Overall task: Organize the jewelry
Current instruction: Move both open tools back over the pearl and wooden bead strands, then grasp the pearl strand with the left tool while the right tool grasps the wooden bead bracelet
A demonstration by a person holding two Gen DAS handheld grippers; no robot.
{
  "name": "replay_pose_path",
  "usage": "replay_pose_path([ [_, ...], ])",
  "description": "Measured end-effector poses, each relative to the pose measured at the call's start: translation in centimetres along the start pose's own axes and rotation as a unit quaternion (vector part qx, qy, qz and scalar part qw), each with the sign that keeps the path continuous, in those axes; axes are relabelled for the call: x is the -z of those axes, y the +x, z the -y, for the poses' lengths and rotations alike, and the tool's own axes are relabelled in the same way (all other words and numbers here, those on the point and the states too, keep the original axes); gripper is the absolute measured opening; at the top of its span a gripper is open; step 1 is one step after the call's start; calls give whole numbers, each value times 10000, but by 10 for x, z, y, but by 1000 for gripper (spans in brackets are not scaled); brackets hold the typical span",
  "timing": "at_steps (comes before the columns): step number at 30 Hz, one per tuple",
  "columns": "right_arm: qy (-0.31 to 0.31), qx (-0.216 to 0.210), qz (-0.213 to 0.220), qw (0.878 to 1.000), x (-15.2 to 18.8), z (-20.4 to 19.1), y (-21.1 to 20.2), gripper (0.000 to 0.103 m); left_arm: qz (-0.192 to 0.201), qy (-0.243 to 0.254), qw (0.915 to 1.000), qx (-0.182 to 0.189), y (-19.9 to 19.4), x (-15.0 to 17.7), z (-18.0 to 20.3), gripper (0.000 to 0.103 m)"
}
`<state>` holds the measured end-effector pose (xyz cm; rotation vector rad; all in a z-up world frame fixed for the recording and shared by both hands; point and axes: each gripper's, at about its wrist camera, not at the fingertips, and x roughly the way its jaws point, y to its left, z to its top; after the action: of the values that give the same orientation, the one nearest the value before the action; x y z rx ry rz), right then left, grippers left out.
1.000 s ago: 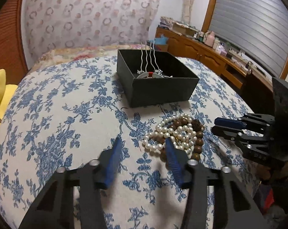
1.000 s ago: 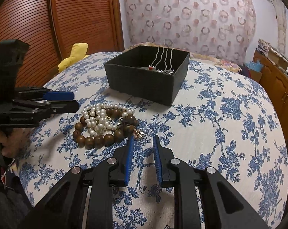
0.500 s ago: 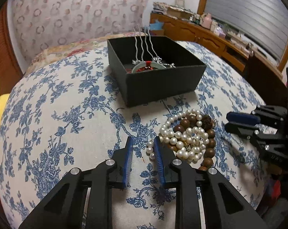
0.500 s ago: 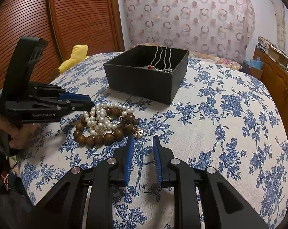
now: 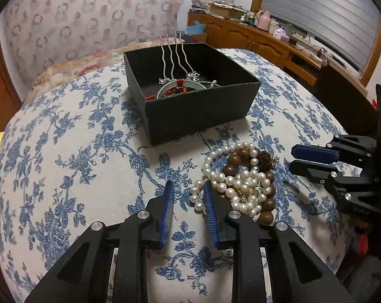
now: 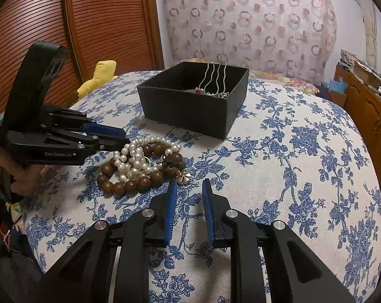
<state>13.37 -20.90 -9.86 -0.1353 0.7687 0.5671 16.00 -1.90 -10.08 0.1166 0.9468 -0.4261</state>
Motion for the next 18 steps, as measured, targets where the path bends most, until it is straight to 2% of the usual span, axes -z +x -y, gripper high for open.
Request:
replay_pose_path([
  [7,-5,3,0,10000,0,0,0,23,39,254,9996,-123,2,1,12,22],
  [9,2,6,2,10000,0,0,0,23,41,367,9991,-203,3,1,14,16],
  [10,6,2,0,10000,0,0,0,23,25,411,9989,-206,3,1,15,7],
  [14,-10,3,-3,10000,0,-1,0,23,6,375,9992,-163,2,-1,12,6],
  [18,-3,0,0,10000,0,0,0,23,316,224,9991,-179,-13,-4,9,6],
])
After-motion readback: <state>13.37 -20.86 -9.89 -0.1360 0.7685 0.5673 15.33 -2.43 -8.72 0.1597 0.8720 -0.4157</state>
